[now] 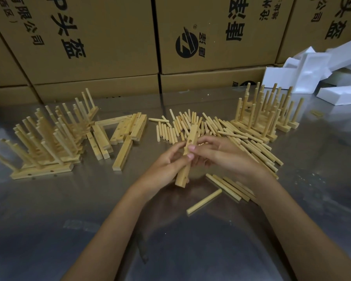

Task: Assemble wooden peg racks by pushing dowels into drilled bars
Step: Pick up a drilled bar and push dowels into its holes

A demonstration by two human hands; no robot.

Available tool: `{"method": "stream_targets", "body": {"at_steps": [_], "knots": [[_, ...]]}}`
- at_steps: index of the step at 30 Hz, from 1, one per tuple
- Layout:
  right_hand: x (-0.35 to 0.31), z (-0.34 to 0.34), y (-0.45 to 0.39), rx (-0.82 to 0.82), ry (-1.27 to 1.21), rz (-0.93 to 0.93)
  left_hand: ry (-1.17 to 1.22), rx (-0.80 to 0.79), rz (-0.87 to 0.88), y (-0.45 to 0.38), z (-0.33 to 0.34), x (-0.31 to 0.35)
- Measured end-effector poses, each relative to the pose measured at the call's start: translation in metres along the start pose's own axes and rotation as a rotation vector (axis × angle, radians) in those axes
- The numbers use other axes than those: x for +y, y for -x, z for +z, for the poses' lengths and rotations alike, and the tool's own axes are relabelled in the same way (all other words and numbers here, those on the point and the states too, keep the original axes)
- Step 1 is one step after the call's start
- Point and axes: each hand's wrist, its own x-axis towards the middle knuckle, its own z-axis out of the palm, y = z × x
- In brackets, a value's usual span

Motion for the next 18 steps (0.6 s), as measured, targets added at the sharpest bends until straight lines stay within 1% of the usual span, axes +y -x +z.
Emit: {"method": "stream_targets", "body": {"at_steps": [1,2,4,6,8,10,13,15,18], "knots": [[-0.002,-0.003,0.002,0.008,0.065,-0.008,0.009,0.011,-0.007,0.000,-0.001,0.000],[-0.003,-0.008,0.002,0.056,0.123,-0.023,0.013,0.028,-0.009,0.000,-0.004,0.000],[-0.001,-0.022,0.001,0.204,0.226,-0.058,0.067,0.083,-0.028,-0.002,-0.009,0.001],[0.005,-0.033,-0.003,0.356,0.320,-0.057,0.197,0.162,-0.050,-0.004,-0.016,0.001],[0.017,-0.033,-0.009,0.444,0.443,-0.027,0.312,0.252,-0.057,-0.006,-0.023,-0.001],[0.029,-0.028,-0.016,0.440,0.538,-0.017,0.376,0.309,-0.045,-0.008,-0.030,-0.005],[0.036,-0.019,-0.029,0.333,0.637,-0.028,0.482,0.335,-0.022,-0.010,-0.040,-0.010],[0.036,-0.012,-0.039,0.266,0.762,0.008,0.547,0.328,-0.019,-0.011,-0.046,-0.011],[0.033,-0.006,-0.052,0.260,0.934,0.061,0.563,0.279,-0.022,-0.014,-0.050,-0.013]]}}
